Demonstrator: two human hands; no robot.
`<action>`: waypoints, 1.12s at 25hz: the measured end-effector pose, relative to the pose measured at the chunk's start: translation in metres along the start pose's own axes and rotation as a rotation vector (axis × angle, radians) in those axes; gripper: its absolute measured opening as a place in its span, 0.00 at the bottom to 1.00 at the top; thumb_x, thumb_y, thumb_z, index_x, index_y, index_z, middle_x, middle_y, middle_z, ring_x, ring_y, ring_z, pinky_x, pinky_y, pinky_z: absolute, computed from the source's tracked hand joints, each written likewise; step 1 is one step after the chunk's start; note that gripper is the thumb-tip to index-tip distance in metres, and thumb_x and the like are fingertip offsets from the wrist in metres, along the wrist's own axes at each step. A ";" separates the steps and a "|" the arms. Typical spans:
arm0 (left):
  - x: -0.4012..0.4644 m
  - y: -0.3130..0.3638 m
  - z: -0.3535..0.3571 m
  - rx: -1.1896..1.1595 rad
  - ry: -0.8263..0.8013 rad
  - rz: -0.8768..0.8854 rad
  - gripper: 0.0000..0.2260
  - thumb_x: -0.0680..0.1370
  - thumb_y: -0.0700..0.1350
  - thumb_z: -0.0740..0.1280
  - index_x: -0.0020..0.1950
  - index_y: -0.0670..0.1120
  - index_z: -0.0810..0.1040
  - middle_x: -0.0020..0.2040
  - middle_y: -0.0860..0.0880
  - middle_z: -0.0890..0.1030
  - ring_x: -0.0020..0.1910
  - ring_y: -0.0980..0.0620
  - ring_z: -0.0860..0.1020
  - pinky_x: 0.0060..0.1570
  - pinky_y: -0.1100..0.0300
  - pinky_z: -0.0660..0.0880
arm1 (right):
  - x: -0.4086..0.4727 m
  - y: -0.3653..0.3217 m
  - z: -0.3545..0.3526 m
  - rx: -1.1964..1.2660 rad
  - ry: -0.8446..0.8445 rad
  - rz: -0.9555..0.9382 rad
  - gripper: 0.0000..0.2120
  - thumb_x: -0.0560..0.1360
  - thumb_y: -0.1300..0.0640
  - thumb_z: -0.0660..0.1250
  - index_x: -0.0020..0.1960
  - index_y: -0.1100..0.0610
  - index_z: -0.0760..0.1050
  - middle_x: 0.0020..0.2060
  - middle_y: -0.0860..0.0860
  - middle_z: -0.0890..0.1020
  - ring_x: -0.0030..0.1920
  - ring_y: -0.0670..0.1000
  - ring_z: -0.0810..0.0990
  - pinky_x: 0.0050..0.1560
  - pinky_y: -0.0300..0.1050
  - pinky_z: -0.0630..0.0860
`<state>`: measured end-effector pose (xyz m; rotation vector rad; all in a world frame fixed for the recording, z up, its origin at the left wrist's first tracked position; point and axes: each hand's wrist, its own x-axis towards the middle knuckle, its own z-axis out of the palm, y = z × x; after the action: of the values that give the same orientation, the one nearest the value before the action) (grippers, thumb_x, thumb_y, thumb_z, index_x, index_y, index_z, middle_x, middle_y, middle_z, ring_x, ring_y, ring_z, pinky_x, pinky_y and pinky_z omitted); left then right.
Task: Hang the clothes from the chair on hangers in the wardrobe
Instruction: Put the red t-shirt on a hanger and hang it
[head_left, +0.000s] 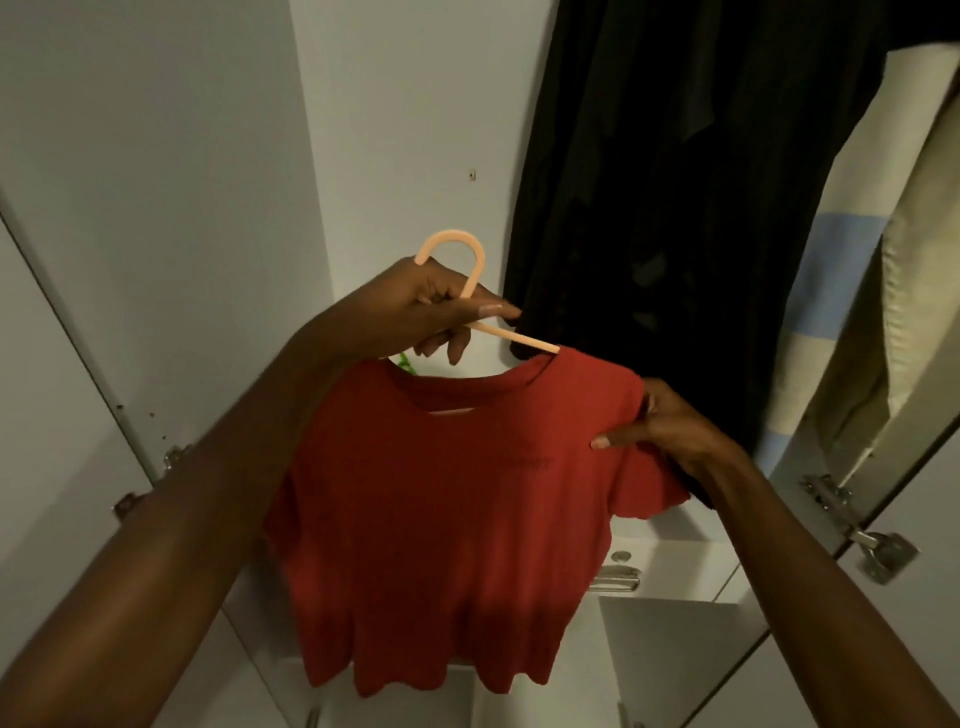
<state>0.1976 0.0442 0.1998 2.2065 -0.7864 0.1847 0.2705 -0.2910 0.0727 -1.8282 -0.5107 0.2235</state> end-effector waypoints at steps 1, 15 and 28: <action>0.000 0.003 -0.002 -0.006 0.021 -0.003 0.12 0.84 0.49 0.63 0.63 0.50 0.83 0.35 0.45 0.83 0.29 0.47 0.74 0.31 0.59 0.73 | 0.002 -0.007 -0.003 0.053 -0.011 -0.053 0.30 0.63 0.70 0.81 0.63 0.56 0.81 0.57 0.52 0.86 0.58 0.53 0.85 0.58 0.47 0.82; -0.027 -0.011 -0.022 0.236 0.078 -0.316 0.27 0.66 0.66 0.78 0.61 0.55 0.82 0.45 0.54 0.85 0.45 0.55 0.82 0.50 0.52 0.81 | 0.020 -0.073 0.019 0.012 0.025 -0.289 0.10 0.77 0.59 0.70 0.55 0.62 0.85 0.49 0.59 0.88 0.49 0.57 0.87 0.53 0.46 0.84; -0.061 -0.049 -0.063 -0.095 0.251 -0.208 0.09 0.69 0.46 0.81 0.46 0.45 0.88 0.37 0.48 0.86 0.35 0.54 0.82 0.39 0.61 0.76 | 0.023 -0.076 0.004 0.108 0.171 -0.261 0.09 0.72 0.62 0.74 0.51 0.54 0.88 0.49 0.57 0.88 0.49 0.54 0.86 0.53 0.43 0.83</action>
<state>0.1849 0.1434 0.1908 2.1070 -0.4176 0.3075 0.2714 -0.2592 0.1449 -1.6391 -0.5979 -0.0803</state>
